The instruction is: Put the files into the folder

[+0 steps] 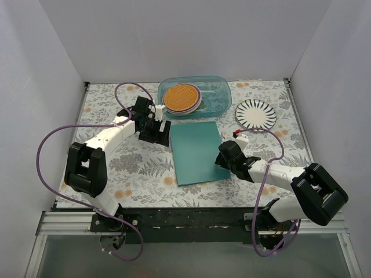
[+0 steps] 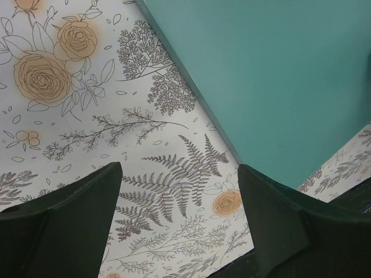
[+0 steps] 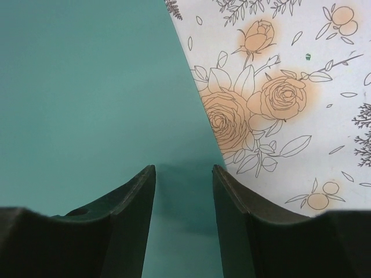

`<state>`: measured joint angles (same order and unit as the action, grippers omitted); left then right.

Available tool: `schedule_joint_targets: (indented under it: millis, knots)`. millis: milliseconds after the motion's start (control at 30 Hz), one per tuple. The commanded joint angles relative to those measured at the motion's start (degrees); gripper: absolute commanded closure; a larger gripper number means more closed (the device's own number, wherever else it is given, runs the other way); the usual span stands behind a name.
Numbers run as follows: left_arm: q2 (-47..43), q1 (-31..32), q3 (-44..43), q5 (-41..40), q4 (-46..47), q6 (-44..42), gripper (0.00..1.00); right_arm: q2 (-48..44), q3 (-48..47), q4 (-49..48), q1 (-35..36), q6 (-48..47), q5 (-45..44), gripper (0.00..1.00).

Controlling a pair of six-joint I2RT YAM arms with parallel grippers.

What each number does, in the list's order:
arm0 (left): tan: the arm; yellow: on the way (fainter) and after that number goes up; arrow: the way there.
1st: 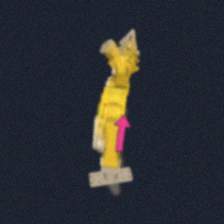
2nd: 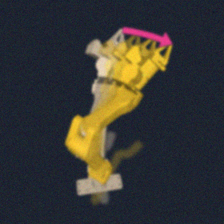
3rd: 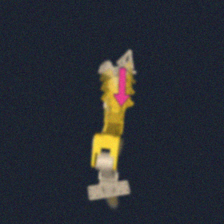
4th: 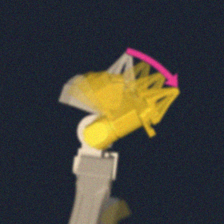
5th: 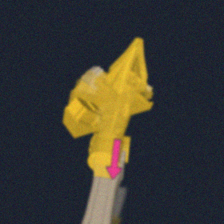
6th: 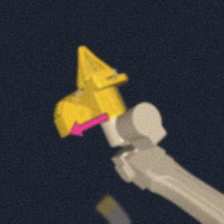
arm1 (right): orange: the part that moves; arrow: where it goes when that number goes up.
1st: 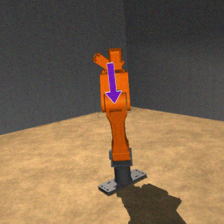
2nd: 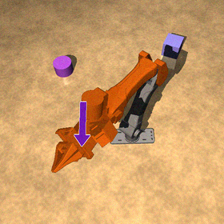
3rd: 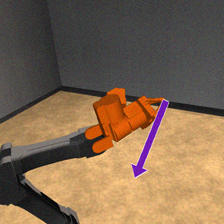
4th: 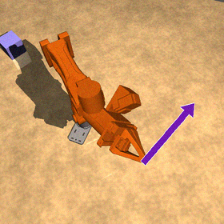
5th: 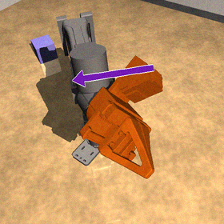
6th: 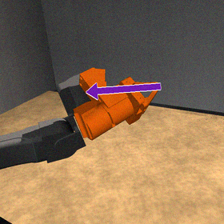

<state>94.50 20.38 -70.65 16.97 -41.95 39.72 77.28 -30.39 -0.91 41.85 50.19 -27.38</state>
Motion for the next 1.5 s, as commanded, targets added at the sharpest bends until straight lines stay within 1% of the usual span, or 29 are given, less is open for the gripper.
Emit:
schedule_joint_targets:
  millis: [0,100,233,433,600,667,767,867,1133,1200,1333,1433,1467]
  knots:
    - [-1.0,0.3,-0.3,0.7,0.9,0.4,0.19,0.9,3.1,-3.7,-0.2,0.3,2.1,0.48]
    - [-1.0,0.3,-0.1,0.6,0.9,0.3,0.20,0.3,2.6,-2.4,-0.3,-0.5,0.1,0.48]
    - [-0.7,0.4,0.5,0.9,1.3,0.4,0.20,-1.2,1.2,-2.3,-3.8,-4.1,0.3,0.47]
    - [0.7,0.7,0.5,0.5,1.7,0.4,0.20,2.5,-1.3,-3.7,-7.3,-6.8,2.7,0.47]
    - [0.6,0.7,0.2,0.2,1.5,0.1,0.20,5.5,-1.3,-5.2,-7.3,-5.9,6.2,0.48]
    - [0.7,0.7,0.3,-0.2,1.4,-0.2,0.20,5.8,-0.5,-6.3,-7.3,-4.2,7.2,0.50]
    - [0.7,0.8,0.7,-0.4,1.6,-0.3,0.20,5.4,1.4,-6.9,-6.6,-2.1,8.4,0.53]
    - [0.4,0.8,1.0,0.1,1.7,-1.0,0.20,4.4,2.8,-7.2,-4.4,-0.5,7.5,0.54]
    - [0.5,0.9,1.9,-0.3,1.8,-0.9,0.21,6.4,2.5,-5.9,3.1,4.0,5.5,0.54]
    - [0.2,0.9,2.3,-0.5,1.7,-1.1,0.21,6.6,2.3,-5.1,4.3,4.6,4.6,0.54]
    - [-0.5,0.9,1.8,-1.0,0.8,-1.5,0.21,5.2,2.0,-3.8,4.4,4.7,3.2,0.54]
    - [-1.7,0.9,1.7,-1.4,0.2,-1.6,0.21,3.2,0.6,-1.4,4.1,3.5,2.0,0.50]
    - [-2.2,0.9,1.6,-1.9,-0.6,-1.7,0.20,2.5,-0.4,0.8,4.0,2.5,1.8,0.46]
